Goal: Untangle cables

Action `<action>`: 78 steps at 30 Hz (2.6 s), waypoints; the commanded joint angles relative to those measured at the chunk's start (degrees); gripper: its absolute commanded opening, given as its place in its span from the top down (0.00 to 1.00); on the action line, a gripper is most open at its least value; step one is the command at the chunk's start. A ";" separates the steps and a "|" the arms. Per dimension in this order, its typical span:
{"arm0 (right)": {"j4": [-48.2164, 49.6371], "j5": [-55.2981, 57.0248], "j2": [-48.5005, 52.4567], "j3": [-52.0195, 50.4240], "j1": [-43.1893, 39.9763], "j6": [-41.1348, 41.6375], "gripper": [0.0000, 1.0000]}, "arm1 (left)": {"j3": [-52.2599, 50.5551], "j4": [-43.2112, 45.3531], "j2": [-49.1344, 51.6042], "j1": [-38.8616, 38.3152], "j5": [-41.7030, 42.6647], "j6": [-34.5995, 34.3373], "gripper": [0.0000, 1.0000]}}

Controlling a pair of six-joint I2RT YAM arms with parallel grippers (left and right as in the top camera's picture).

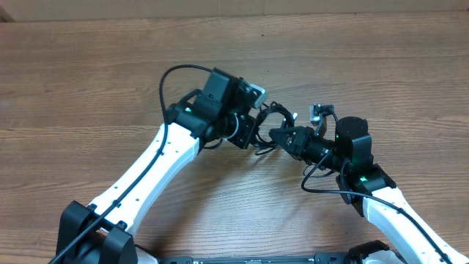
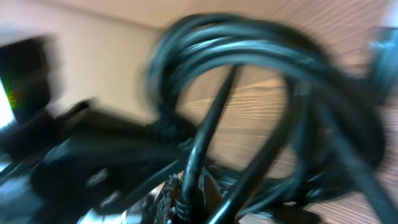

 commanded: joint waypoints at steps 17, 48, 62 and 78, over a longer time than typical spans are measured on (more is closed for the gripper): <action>-2.08 13.70 -0.46 1.11 -0.11 -0.15 0.89 | 0.92 2.40 -1.29 -1.88 44.28 16.76 0.96; -10.23 11.54 -0.46 1.11 -0.20 -3.32 0.00 | 0.92 -1.22 -1.29 4.79 8.31 11.52 0.96; -12.09 11.19 -0.46 1.11 -0.17 -3.39 0.40 | 0.92 -3.93 -1.29 11.74 27.23 16.31 0.96; -7.74 2.84 -0.46 1.11 -0.15 -6.23 0.46 | 0.92 -4.22 -1.29 18.36 44.28 15.63 0.96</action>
